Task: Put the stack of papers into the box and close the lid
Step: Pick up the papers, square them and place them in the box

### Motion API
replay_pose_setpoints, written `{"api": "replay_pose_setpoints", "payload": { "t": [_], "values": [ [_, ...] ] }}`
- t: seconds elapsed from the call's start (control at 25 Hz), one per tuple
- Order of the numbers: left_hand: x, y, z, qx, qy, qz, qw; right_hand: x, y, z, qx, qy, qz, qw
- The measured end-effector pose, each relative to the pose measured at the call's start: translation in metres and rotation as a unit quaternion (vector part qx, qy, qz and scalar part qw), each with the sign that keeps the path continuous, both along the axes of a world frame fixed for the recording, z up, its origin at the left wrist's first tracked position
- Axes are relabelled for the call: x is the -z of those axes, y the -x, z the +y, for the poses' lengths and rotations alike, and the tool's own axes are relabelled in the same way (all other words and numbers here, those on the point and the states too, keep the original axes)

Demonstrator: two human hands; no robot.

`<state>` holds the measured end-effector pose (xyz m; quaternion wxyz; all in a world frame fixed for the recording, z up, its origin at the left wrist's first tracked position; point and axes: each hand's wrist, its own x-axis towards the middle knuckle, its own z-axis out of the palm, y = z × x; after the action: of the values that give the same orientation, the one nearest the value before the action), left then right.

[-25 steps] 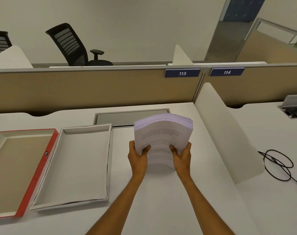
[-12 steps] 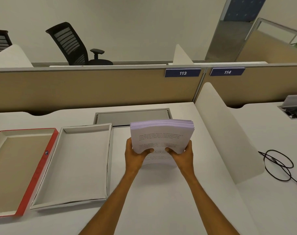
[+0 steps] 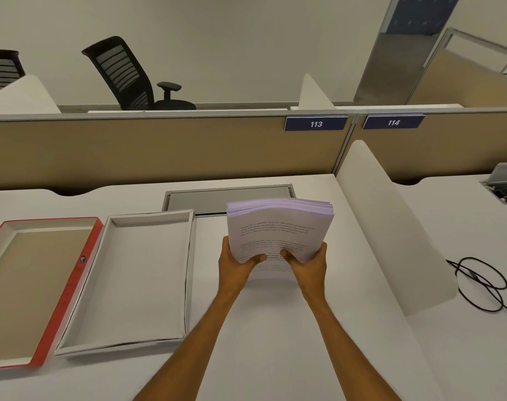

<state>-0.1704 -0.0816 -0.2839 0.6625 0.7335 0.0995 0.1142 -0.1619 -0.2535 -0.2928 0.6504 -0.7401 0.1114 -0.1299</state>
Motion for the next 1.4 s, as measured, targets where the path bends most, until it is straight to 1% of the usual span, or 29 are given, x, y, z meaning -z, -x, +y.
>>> {"api": "replay_pose_setpoints", "payload": {
  "t": [0.32, 0.44, 0.56, 0.68, 0.8, 0.88, 0.96, 1.12, 1.4],
  "values": [
    [-0.006, 0.000, -0.006, -0.044, 0.003, 0.014, 0.999, -0.003, -0.006, 0.006, 0.027, -0.008, 0.010, 1.000],
    [-0.011, -0.003, -0.007, -0.044, -0.002, 0.026, 0.999, -0.009, -0.009, 0.007, 0.029, 0.000, 0.015, 0.999],
    [-0.021, -0.008, -0.004, -0.039, -0.015, 0.043, 0.998, -0.023, -0.015, 0.007, 0.022, 0.017, 0.042, 0.999],
    [-0.036, -0.016, 0.001, -0.030, -0.041, 0.065, 0.997, -0.042, -0.021, 0.008, 0.027, 0.050, 0.078, 0.995],
    [-0.055, -0.024, 0.007, -0.017, -0.072, 0.094, 0.993, -0.062, -0.028, 0.009, 0.029, 0.113, 0.120, 0.986],
    [-0.065, -0.027, 0.012, -0.010, -0.087, 0.119, 0.989, -0.072, -0.032, 0.010, 0.012, 0.164, 0.150, 0.975],
    [-0.073, -0.029, 0.018, -0.002, -0.101, 0.144, 0.984, -0.080, -0.035, 0.011, -0.011, 0.196, 0.169, 0.966],
    [-0.076, -0.025, 0.034, 0.016, -0.107, 0.169, 0.980, -0.087, -0.036, 0.019, -0.044, 0.226, 0.195, 0.953],
    [-0.077, -0.008, 0.079, 0.015, -0.113, 0.162, 0.980, -0.083, -0.025, 0.065, -0.069, 0.238, 0.198, 0.948]
  ]
}}
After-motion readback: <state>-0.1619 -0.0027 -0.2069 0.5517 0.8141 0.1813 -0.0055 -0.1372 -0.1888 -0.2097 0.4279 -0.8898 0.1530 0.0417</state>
